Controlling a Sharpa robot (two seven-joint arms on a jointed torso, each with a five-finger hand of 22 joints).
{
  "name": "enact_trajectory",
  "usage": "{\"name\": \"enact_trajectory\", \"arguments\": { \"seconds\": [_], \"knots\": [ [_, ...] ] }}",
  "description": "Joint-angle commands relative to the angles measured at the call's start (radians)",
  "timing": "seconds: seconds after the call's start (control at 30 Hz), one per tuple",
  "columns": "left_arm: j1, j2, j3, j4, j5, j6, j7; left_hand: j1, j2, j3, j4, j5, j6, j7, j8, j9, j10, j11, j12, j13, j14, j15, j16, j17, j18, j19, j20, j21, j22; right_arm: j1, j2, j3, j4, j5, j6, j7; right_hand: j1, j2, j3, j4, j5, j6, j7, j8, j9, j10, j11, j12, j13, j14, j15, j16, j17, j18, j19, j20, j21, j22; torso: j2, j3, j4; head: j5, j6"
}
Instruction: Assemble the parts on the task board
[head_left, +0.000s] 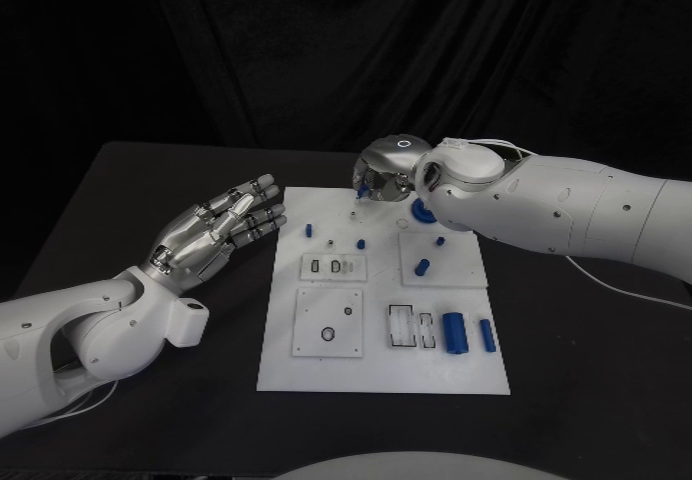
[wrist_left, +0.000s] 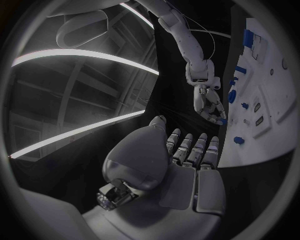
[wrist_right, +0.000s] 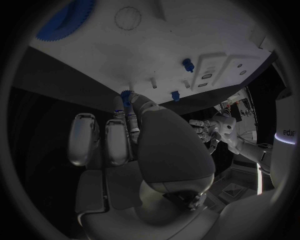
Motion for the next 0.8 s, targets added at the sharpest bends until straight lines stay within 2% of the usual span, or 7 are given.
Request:
{"name": "enact_trajectory", "arguments": {
  "seconds": [0.03,0.2,0.4,0.63,0.8],
  "knots": [
    [0.002,0.001,0.0,0.001,0.004,0.013,0.065,0.012,-0.002,0.005,0.0,0.005,0.006,0.0,0.005,0.001,0.002,0.007,-0.006,-0.001,0.007,0.0,0.005,0.001,-0.016,0.007,0.001,0.006,-0.001,-0.004,0.001,0.001,-0.003,-0.002,0.008,0.007,-0.006,0.003,0.004,-0.004,-0.006,-0.01,0.0,-0.005,0.001,-0.005,0.002,-0.003,-0.001,0.011,0.001,-0.004,-0.002,-0.012,-0.009,0.0,-0.005,-0.002,0.001,0.001,-0.0024,0.002,-0.003],
    [0.002,0.001,0.0,0.0,0.004,0.012,0.064,0.013,-0.002,0.007,-0.001,0.006,0.007,0.001,0.005,0.001,0.002,0.007,-0.006,-0.001,0.008,0.001,0.006,0.001,-0.016,0.007,0.001,0.006,-0.001,-0.007,0.002,0.001,-0.002,-0.002,0.012,0.008,-0.006,0.004,0.004,-0.004,-0.008,-0.011,0.0,-0.006,0.002,-0.007,0.002,-0.006,-0.001,0.01,0.002,-0.004,0.0,-0.012,-0.01,0.0,-0.005,-0.001,0.001,0.0014,-0.0023,0.0,-0.005],
    [0.002,0.003,0.0,-0.003,0.004,0.013,0.061,0.015,-0.001,0.009,-0.002,0.007,0.006,0.001,0.005,0.001,0.003,0.008,-0.006,-0.001,0.009,0.001,0.007,0.002,-0.016,0.007,0.001,0.006,-0.001,-0.008,0.004,0.001,-0.004,-0.002,0.017,0.008,-0.008,0.004,0.005,-0.003,-0.01,-0.014,0.0,-0.008,0.004,-0.009,0.003,-0.009,-0.001,0.009,0.002,-0.004,0.0,-0.012,-0.01,0.001,-0.006,-0.001,0.001,0.0008,0.0015,-0.003,-0.007],
    [0.002,0.006,0.0,-0.007,0.004,0.014,0.058,0.015,-0.001,0.009,-0.002,0.007,0.006,0.001,0.005,0.001,0.003,0.008,-0.006,-0.001,0.009,0.001,0.007,0.002,-0.016,0.007,0.001,0.006,-0.001,-0.012,0.01,0.001,-0.011,-0.002,0.019,0.008,-0.01,0.005,0.004,-0.002,-0.015,-0.016,0.0,-0.01,0.006,-0.011,0.003,-0.012,-0.001,0.008,0.003,-0.005,0.0,-0.012,-0.011,0.001,-0.006,0.0,0.0,-0.0006,-0.0007,-0.002,-0.007],
    [0.002,0.006,-0.001,-0.009,0.004,0.014,0.057,0.016,0.0,0.011,-0.003,0.008,0.007,0.002,0.005,0.001,0.003,0.008,-0.005,-0.001,0.01,0.001,0.008,0.002,-0.016,0.008,0.001,0.006,-0.001,-0.014,0.012,0.001,-0.011,-0.002,0.018,0.01,-0.01,0.005,0.004,-0.002,-0.016,-0.016,0.0,-0.011,0.006,-0.011,0.003,-0.012,-0.001,0.008,0.003,-0.004,0.001,-0.012,-0.011,0.001,-0.007,0.0,0.0,0.0004,0.0003,0.0,-0.01]
  ]
}}
